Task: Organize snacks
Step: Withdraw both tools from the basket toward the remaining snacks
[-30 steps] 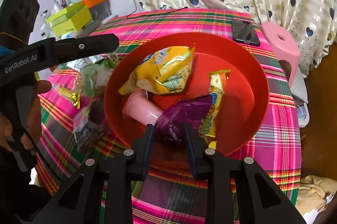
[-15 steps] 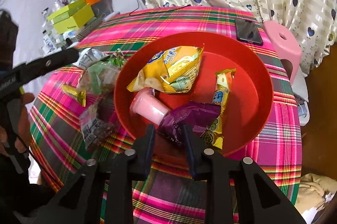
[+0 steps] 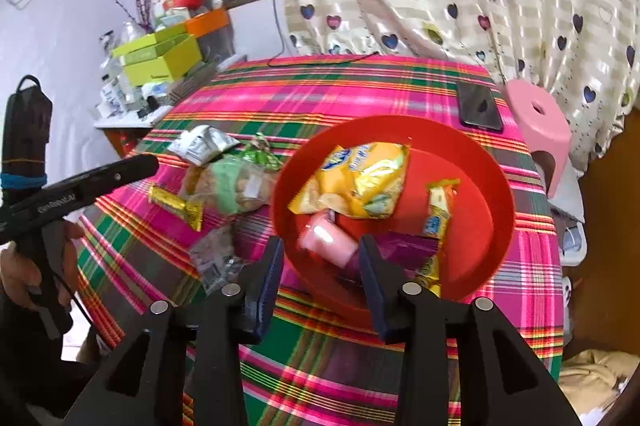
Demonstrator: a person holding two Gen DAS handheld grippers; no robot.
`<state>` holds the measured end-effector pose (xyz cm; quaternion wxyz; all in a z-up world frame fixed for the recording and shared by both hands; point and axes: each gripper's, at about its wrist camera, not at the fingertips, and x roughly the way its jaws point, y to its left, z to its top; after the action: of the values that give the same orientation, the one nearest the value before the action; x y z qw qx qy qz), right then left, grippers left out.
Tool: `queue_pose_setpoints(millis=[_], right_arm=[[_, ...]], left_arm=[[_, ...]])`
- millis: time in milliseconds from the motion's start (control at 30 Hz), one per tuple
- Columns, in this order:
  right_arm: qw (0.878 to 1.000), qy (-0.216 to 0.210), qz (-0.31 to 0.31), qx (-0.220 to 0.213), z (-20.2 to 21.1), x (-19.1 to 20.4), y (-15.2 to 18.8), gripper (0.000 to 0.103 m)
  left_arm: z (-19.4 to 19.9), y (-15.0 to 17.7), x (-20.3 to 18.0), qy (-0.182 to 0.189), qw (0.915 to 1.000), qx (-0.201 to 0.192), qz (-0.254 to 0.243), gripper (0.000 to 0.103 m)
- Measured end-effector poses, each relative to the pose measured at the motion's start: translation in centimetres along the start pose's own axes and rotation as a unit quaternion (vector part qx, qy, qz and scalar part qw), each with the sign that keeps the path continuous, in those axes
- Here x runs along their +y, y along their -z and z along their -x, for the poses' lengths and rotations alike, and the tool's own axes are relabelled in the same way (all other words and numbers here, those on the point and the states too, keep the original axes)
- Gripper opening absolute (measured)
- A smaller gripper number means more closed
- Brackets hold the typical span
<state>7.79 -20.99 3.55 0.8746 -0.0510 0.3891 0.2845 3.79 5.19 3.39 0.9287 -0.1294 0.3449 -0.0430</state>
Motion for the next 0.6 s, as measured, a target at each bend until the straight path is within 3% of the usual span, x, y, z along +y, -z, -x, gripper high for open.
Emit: queue_pose_setpoints(millis=[333, 600], right_arm=[[1.0, -0.017, 0.019, -0.001, -0.4, 2.1, -0.4, 0.051], [0.999, -0.023, 0.027, 0.002, -1.1, 3.2, -0.5, 0.053]], left_arm=[[0.9, 1.3, 2.2, -0.023, 0.9996, 0.0, 0.017, 0.058], [0.8, 2.1, 4.3, -0.04, 0.9986, 0.008, 0.035, 0.058]])
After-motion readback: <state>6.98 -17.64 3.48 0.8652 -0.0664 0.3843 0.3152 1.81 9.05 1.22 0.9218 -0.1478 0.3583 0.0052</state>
